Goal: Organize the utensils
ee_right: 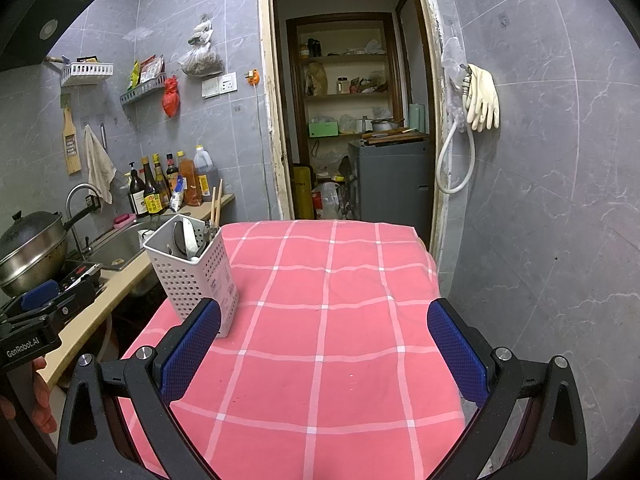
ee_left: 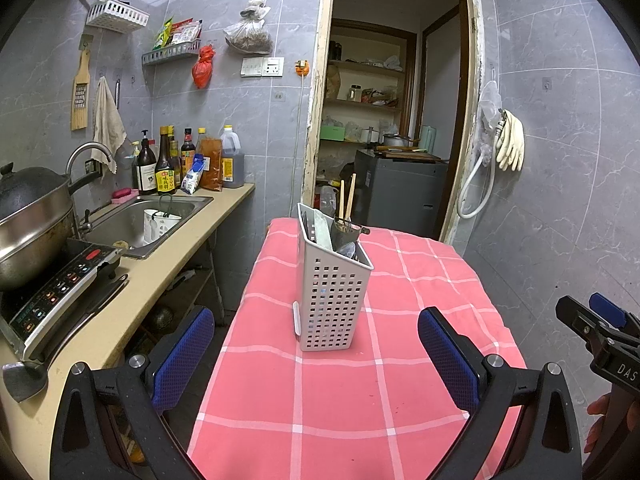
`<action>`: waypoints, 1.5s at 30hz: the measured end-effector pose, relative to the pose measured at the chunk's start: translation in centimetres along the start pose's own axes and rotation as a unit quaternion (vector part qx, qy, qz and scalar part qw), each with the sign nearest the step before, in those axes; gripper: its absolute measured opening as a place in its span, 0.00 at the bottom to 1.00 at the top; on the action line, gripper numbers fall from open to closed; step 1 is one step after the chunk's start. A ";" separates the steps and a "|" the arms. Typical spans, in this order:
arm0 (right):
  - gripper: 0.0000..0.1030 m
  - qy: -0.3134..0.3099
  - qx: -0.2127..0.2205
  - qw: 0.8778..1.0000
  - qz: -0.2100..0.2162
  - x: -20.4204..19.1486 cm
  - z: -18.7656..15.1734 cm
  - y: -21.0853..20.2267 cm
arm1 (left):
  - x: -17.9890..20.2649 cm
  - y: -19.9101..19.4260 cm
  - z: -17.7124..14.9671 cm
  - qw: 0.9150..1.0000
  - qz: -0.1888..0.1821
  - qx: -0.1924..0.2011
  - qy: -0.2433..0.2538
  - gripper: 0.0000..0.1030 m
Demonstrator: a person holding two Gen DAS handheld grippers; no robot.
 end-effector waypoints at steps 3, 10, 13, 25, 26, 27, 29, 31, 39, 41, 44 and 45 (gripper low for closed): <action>0.99 0.000 0.000 1.000 0.000 -0.1 -0.1 0.0 | 0.0 0.0 0.0 1.000 0.000 0.000 0.000 1.00; 0.98 0.001 -0.002 1.000 0.000 -0.1 -0.1 0.0 | -0.1 0.0 0.0 1.000 0.000 0.000 0.000 1.00; 0.98 0.001 -0.002 1.000 0.000 -0.3 -0.3 0.0 | -0.1 0.0 0.0 1.000 0.000 0.000 0.000 1.00; 0.99 0.000 -0.003 1.000 0.001 -0.5 -0.5 0.0 | -0.1 0.0 0.1 1.000 0.000 0.000 -0.001 1.00; 0.99 0.000 -0.003 1.000 0.000 -0.4 -0.4 0.0 | -0.1 0.0 0.0 1.000 0.000 0.000 -0.001 1.00; 0.99 0.000 -0.003 1.000 0.001 -0.5 -0.6 0.0 | -0.1 0.0 0.0 1.000 0.000 -0.001 -0.001 1.00; 0.99 0.000 -0.003 1.000 0.001 -0.5 -0.5 0.0 | -0.2 0.0 0.1 1.000 0.000 0.000 -0.001 1.00; 0.99 0.000 -0.003 1.000 0.000 -0.5 -0.6 0.0 | -0.2 0.1 0.0 1.000 0.000 -0.001 0.000 1.00; 0.99 0.000 -0.004 1.000 0.001 -0.6 -0.7 0.0 | -0.2 0.2 -0.3 1.000 0.004 -0.007 0.001 1.00; 0.98 0.000 -0.005 1.000 0.001 -0.6 -0.6 0.0 | -0.2 0.3 -0.5 1.000 0.003 -0.008 -0.001 1.00; 0.98 0.000 -0.006 1.000 0.001 -0.6 -0.6 0.0 | -0.3 0.3 -0.8 1.000 0.006 -0.010 -0.004 1.00; 0.98 0.000 -0.007 1.000 0.002 -0.6 -0.8 0.1 | -0.3 0.4 -0.8 1.000 0.007 -0.011 -0.004 1.00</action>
Point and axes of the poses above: each gripper's, at about its wrist camera, not at the fingertips, and y roughly the way its jaws point, x to its right, z to its top, the point moved 1 cm from there along y, roughly the way its jaws point, and after that the axes turned 4 degrees about y, right-handed, at the moved point
